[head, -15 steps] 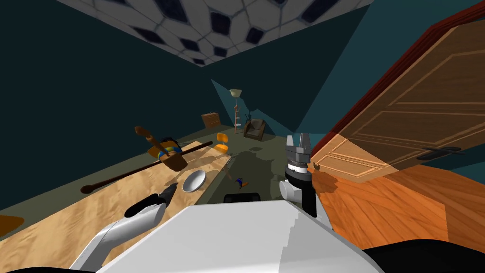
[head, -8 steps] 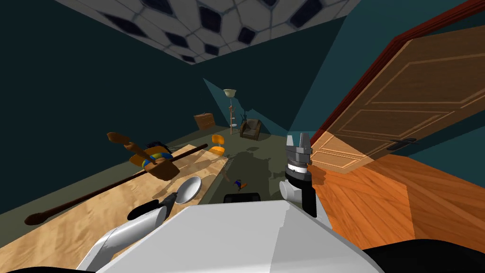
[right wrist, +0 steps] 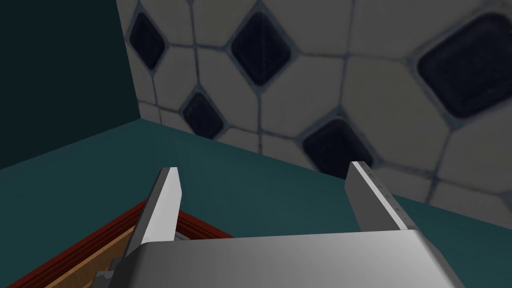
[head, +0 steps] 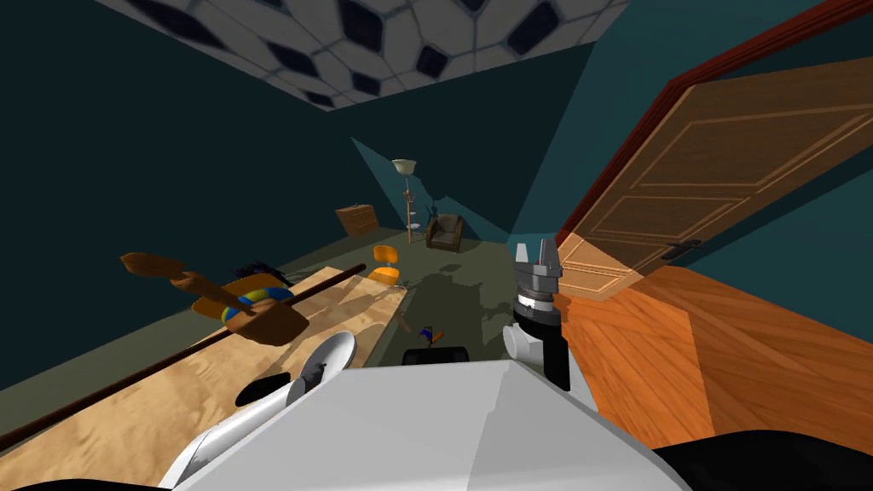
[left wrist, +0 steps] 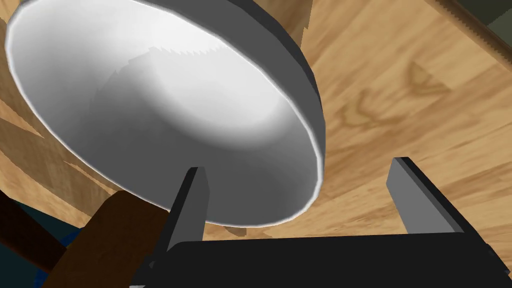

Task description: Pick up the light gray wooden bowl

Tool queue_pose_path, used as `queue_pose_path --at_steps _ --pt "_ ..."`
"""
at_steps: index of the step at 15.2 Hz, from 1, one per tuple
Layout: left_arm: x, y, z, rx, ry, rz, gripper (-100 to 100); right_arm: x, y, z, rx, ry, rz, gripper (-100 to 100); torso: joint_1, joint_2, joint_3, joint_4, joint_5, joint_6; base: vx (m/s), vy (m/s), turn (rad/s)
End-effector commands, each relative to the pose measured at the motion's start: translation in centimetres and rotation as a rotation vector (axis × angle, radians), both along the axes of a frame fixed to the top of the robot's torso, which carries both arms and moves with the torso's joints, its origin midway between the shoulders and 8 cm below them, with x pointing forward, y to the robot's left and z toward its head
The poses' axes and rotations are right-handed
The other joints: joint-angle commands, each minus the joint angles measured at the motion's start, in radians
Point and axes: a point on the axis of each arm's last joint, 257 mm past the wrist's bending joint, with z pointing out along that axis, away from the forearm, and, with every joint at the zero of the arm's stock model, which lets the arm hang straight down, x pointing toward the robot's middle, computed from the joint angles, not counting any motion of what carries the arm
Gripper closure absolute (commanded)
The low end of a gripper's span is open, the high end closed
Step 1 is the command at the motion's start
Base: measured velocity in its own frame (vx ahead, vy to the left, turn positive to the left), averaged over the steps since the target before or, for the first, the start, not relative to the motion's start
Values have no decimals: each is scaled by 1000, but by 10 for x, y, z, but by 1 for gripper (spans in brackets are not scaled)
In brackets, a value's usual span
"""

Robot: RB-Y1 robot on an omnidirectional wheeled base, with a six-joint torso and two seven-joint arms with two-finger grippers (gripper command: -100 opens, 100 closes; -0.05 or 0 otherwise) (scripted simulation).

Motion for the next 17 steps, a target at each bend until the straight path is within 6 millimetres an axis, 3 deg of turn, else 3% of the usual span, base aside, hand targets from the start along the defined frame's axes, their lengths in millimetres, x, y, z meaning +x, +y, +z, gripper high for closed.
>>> queue_pose_path --at_steps 1,3,9,10,11,15,17 --pt "-8 -15 -8 -38 8 27 -100 0 0 0 0 0 0 0 0 0 0 0 0 0 26 24 -47" --pt "-5 -13 -6 -33 6 23 -100 0 0 0 0 0 0 0 -1 1 1 0 0 0 14 14 -27" --pt "1 -14 -30 -38 3 25 -100 0 0 0 0 0 0 0 -1 4 2 1 0 0 -6 15 1" --pt "-1 -15 -26 -39 5 26 -100 0 0 0 0 0 0 0 -1 4 2 1 0 0 -5 11 -1" --pt "0 -14 -27 -38 4 25 100 0 0 0 0 0 0 0 -1 4 2 1 0 0 0 0 0" --pt "0 -15 -27 -38 4 25 100 0 0 0 0 0 0 0 -2 3 2 1 -1 0 0 0 -3" --pt "-3 -15 -16 -37 5 26 100 0 0 0 0 0 0 0 -3 3 2 1 -1 0 7 -15 -1"
